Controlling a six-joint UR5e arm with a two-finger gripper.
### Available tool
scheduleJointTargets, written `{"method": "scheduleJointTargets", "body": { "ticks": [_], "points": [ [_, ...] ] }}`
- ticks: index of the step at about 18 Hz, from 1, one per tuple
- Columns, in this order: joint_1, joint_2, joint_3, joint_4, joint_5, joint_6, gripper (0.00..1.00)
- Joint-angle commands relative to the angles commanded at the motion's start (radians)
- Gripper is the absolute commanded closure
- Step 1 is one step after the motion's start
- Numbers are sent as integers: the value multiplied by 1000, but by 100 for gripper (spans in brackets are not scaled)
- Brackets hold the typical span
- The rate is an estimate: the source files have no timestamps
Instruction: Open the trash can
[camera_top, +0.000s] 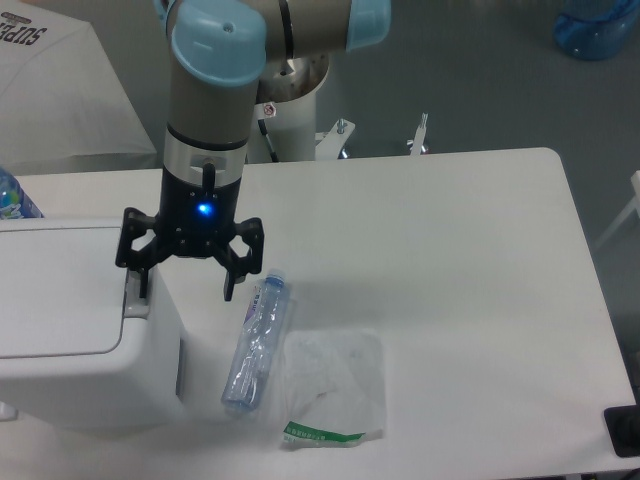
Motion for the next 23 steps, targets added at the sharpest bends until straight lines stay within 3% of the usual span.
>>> {"method": "scheduleJointTargets", "body": {
  "ticks": [17, 23],
  "points": [
    [-5, -5, -5, 0, 3, 0, 0],
    [0, 6, 55, 15, 3, 14, 0]
  ]
}}
